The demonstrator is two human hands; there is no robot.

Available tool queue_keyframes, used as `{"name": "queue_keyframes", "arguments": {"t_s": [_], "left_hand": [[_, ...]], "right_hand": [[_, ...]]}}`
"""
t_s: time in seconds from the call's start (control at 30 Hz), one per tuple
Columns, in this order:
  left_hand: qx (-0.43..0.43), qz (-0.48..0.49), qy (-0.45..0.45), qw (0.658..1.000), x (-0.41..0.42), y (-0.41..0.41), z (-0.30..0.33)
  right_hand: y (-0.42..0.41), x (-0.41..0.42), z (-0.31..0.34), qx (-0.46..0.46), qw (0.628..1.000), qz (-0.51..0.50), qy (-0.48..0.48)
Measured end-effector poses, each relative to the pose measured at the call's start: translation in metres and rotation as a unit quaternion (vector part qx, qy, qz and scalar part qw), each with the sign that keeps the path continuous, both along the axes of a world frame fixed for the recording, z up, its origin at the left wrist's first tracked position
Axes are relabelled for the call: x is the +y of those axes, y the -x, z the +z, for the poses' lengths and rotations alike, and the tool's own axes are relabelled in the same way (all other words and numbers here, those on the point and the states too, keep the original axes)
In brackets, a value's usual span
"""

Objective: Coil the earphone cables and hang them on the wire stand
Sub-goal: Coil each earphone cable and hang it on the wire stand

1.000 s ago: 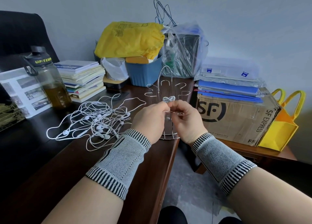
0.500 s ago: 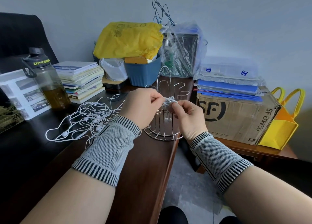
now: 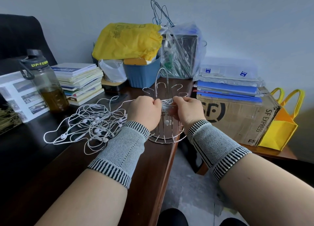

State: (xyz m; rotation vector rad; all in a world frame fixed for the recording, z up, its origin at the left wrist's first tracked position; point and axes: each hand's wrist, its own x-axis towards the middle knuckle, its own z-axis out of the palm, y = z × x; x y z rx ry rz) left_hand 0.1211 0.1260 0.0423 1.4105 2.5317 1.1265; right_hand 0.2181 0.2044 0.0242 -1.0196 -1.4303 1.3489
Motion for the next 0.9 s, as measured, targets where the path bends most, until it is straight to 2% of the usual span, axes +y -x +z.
{"name": "queue_keyframes", "arguments": {"t_s": [0.1, 0.2, 0.33, 0.53, 0.67, 0.9], "left_hand": [[-0.052, -0.016, -0.017, 0.998, 0.003, 0.0, -0.005], [-0.129, -0.027, -0.035, 0.991, 0.0, -0.004, -0.005], [-0.151, -0.035, -0.039, 0.987, -0.005, -0.006, -0.01], [-0.036, -0.055, -0.033, 0.997, -0.019, -0.014, -0.017], [0.029, -0.087, -0.016, 0.996, -0.023, -0.02, -0.026], [0.086, -0.118, 0.006, 0.989, -0.02, -0.021, -0.032]], "right_hand": [[0.0, 0.001, 0.0, -0.018, 1.0, -0.001, 0.003], [-0.002, 0.004, -0.002, 0.003, 0.999, 0.008, 0.032], [-0.004, 0.005, -0.007, 0.05, 0.997, 0.02, 0.053], [-0.011, -0.002, -0.017, 0.083, 0.996, 0.042, -0.011], [-0.014, -0.004, -0.026, 0.048, 0.994, 0.074, -0.068], [-0.012, -0.008, -0.019, -0.026, 0.989, 0.122, -0.078]]}}
